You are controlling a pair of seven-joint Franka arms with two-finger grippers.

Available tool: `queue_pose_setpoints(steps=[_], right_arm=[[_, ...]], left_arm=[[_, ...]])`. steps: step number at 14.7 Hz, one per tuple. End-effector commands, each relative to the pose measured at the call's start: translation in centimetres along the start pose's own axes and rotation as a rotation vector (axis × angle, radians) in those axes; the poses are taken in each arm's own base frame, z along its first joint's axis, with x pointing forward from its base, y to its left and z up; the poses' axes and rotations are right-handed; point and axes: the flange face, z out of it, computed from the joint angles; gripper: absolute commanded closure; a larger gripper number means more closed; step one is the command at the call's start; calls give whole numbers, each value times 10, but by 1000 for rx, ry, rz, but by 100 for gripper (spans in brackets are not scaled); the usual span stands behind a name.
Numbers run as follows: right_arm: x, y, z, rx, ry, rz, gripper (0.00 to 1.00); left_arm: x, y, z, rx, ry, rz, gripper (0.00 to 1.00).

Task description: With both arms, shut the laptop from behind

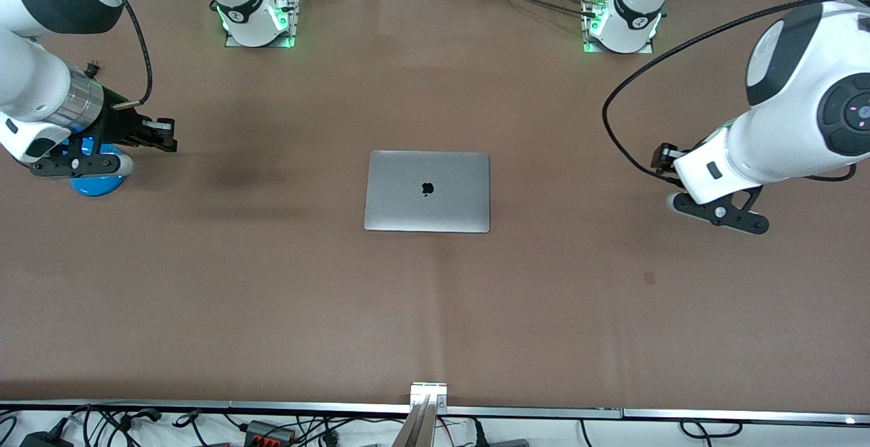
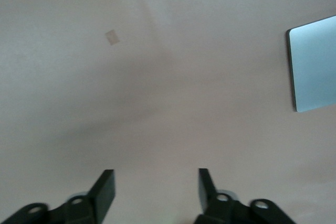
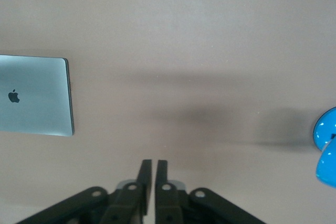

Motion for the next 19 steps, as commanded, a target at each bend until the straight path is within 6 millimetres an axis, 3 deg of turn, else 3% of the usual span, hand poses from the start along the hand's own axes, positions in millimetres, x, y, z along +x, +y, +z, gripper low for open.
queue_pose_setpoints(steps=[1,4,7,10,13,15,18,19], right_arm=[[6,14,-5,-10,6,-40,0],[9,38,-14,-6,27,-44,0],[19,66,-20,5,51,-49,0],[10,82,-34,3,85,-68,0],[-24,82,-44,-3,99,-48,0],[-28,76,-47,-33,216,-71,0],[-30,62,-49,-134,232,-119,0],[-35,69,-52,-131,235,-103,0]], left_arm=[[-28,-24,-27,-34,30,-78,0],[-61,-52,-39,-60,87,-184,0],[-99,-46,-39,-47,105,-200,0],[-126,-51,-38,-39,201,-214,0],[-127,-64,-44,-80,250,-239,0],[-128,-64,-43,-86,224,-242,0],[-131,-63,-48,-85,215,-238,0],[-131,-63,-47,-85,209,-236,0]])
